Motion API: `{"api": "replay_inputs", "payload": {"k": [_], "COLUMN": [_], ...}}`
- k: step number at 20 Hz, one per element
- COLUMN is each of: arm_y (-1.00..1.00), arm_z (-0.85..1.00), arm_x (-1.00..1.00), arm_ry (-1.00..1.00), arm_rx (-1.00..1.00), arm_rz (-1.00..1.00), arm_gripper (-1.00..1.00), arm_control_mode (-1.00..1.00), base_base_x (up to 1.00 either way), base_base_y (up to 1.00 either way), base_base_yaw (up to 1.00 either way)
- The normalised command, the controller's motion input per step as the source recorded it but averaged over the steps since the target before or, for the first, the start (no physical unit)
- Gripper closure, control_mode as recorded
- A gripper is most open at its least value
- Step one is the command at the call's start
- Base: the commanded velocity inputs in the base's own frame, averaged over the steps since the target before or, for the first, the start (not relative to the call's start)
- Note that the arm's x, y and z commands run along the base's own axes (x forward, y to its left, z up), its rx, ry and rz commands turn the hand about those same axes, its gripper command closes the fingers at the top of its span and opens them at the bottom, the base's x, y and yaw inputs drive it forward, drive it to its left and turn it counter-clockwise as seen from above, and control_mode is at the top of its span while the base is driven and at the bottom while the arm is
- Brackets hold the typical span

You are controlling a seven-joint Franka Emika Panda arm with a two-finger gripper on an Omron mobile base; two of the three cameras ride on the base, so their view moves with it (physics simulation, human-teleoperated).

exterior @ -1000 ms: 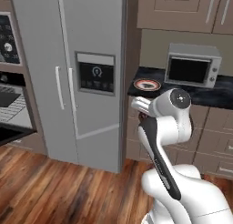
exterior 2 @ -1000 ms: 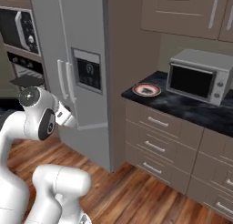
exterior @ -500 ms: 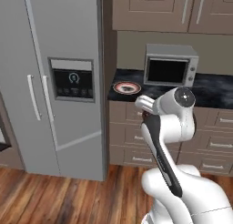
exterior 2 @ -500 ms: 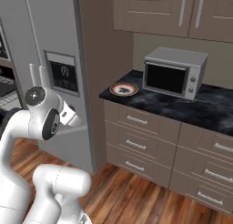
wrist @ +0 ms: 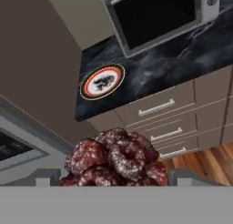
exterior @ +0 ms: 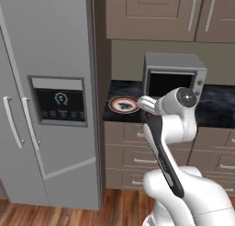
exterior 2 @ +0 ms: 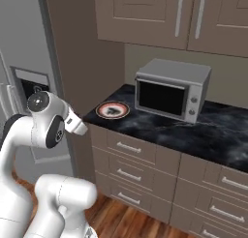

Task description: Take the baked cake out of the oven and place it on the plate for cooling. Then close the oven door.

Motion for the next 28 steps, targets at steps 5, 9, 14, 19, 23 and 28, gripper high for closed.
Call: {"api": "replay_inputs", "payload": {"k": [5, 9, 14, 19, 23, 28], "arm_y": [0.0, 0.0, 0.0, 0.24, 0.02, -0.08], "arm_z": [0.0, 0.0, 0.0, -0.03, -0.18, -0.32], "arm_x": [0.0, 0.0, 0.0, 0.52, 0.63, 0.37], "arm_ry": [0.0, 0.0, 0.0, 0.06, 0.12, 0.1], "arm_rx": [0.0, 0.0, 0.0, -0.03, -0.05, -0.01], "arm_rz": [0.0, 0.0, 0.0, 0.0, 0.0, 0.0], "arm_gripper": [1.0, 1.0, 1.0, 1.0, 1.0, 1.0], "arm_control_mode": [1.0, 1.0, 1.0, -1.0, -1.0, -1.0], "base_base_x": [0.79, 0.66, 0.45, 0.0, 0.0, 0.0], "base_base_y": [0.04, 0.15, 0.35, 0.0, 0.0, 0.0], "base_base_yaw": [-0.05, -0.02, 0.0, 0.0, 0.0, 0.0]}}
